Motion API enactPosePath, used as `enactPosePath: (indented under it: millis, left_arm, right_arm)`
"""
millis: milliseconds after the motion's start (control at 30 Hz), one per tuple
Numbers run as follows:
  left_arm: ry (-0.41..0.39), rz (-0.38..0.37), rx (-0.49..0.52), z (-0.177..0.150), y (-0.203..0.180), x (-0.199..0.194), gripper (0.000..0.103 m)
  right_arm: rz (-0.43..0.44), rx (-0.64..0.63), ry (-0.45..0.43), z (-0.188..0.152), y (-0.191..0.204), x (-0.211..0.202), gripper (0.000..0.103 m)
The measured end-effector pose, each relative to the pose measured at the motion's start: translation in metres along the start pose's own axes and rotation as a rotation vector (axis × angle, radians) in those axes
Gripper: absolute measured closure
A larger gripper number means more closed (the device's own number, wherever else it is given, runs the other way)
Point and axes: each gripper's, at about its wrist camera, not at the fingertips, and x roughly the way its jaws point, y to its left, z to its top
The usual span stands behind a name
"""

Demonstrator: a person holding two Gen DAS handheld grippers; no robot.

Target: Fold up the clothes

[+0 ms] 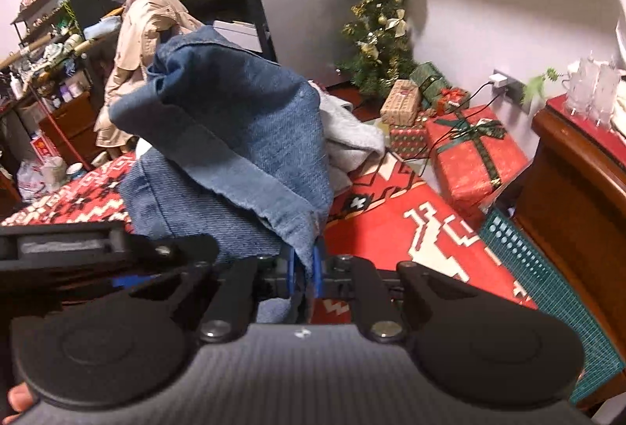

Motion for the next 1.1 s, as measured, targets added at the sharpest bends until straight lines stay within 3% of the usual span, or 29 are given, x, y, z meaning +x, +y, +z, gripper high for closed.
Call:
enactPosePath:
  millis: [233,500,900,1100]
  left_arm:
    - [-0.096,0.0,0.022,-0.013,-0.003,-0.058,0.098]
    - [-0.148,0.023,0.045,-0.044,0.012,-0.145,0.098]
    - [-0.323,0.106,-0.129,-0.089,0.075,-0.272,0.099]
    - [-0.341,0.176,-0.227,-0.115,0.121,-0.301,0.099]
  right_arm:
    - [0.103,-0.019,0.025,-0.01,0.013,-0.034,0.094]
    - [0.29,-0.087,0.06,-0.037,0.07,-0.097,0.094]
    - [0.537,-0.213,0.143,-0.087,0.19,-0.182,0.094]
    - [0.62,-0.294,0.203,-0.122,0.241,-0.21,0.092]
